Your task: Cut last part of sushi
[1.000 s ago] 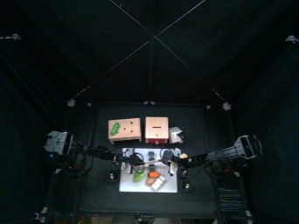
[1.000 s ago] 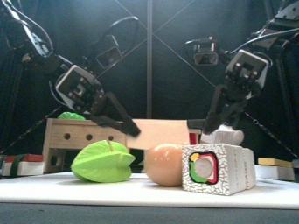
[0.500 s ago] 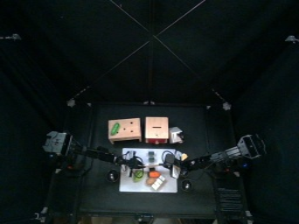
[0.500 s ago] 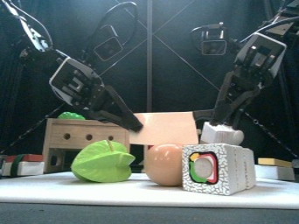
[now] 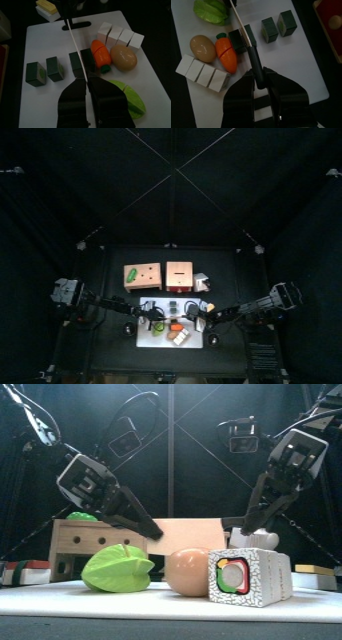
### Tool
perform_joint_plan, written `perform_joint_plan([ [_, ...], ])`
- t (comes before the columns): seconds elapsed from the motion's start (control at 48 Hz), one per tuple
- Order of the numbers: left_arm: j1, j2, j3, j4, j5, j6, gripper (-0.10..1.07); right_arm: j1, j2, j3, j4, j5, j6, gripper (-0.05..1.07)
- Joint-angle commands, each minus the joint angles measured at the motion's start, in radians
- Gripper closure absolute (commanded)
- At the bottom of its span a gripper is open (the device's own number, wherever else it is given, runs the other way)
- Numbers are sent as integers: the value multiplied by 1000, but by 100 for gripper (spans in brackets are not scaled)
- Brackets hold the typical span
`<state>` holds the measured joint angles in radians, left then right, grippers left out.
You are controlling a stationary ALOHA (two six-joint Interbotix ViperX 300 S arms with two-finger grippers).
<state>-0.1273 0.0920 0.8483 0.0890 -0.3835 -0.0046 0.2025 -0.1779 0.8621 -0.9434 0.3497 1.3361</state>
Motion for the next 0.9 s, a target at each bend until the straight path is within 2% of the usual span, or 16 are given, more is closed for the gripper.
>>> perform_joint_plan([
  [0.0,-43,6,5,-2,5,0,62,-11,-8,5,6,9,8,69],
  [0.875,-44,-32,-2,2,5,6,62,3,-40,-9,2,9,6,69],
])
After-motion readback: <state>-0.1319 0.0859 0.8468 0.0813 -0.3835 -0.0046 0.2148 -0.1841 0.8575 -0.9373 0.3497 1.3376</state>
